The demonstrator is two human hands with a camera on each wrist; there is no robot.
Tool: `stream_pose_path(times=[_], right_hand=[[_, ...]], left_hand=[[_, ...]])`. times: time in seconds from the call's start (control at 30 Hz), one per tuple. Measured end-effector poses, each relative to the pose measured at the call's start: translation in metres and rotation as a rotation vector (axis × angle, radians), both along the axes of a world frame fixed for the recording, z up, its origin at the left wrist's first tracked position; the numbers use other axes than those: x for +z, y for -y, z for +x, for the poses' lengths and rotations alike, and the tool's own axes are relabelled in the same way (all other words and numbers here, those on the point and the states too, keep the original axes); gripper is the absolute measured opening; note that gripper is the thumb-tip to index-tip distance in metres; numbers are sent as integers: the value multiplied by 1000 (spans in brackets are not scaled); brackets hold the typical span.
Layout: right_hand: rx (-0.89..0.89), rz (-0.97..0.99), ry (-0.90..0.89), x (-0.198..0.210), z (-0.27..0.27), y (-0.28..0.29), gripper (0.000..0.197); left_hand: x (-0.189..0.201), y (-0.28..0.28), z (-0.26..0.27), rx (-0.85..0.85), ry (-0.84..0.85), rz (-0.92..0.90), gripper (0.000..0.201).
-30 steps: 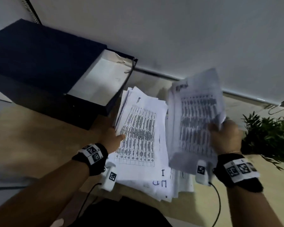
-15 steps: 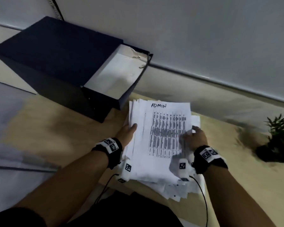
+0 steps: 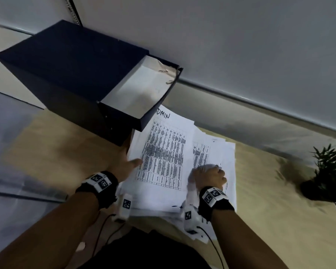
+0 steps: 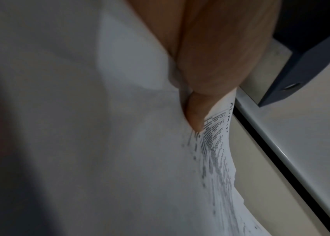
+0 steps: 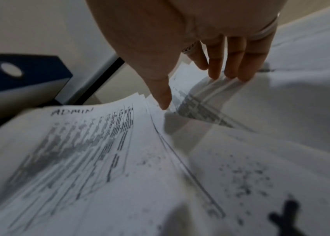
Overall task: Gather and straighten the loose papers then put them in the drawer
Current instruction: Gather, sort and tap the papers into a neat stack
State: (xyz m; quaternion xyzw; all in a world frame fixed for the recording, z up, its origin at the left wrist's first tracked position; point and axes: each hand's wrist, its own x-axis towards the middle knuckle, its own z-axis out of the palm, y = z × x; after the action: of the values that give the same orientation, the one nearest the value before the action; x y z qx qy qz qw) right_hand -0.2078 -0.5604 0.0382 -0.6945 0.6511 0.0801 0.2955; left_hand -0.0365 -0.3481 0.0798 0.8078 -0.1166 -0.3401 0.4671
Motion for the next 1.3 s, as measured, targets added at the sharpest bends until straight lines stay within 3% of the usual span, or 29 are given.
stream_pose_path(times=[0.1, 0.2, 0.43, 0.67, 0.87, 1.07, 1.2, 1.3], right_hand=[[-12, -65, -50, -13, 13, -16, 107], [-46, -98, -92, -15, 19, -19, 117], [-36, -83, -144, -15, 19, -11, 98], [-7, -84, -101, -11, 40, -25, 93], [-90, -55, 5, -13, 54, -38, 119], [-19, 16, 59, -15, 60, -41, 90], [-25, 46, 160, 5, 49, -28, 58], [-118, -10, 165, 18, 20, 2, 62]], left_hand=[[4, -8, 3, 18, 22, 25, 51], [8, -14, 7, 25, 52, 21, 43], [0, -31, 24, 6, 103, 15, 42], [4, -42, 30, 15, 82, 13, 41], [-1, -51, 37, 28, 90, 12, 41], [0, -56, 38, 21, 82, -3, 37], [-1, -61, 41, 20, 67, -33, 39], [-6, -60, 39, 20, 46, -63, 36]])
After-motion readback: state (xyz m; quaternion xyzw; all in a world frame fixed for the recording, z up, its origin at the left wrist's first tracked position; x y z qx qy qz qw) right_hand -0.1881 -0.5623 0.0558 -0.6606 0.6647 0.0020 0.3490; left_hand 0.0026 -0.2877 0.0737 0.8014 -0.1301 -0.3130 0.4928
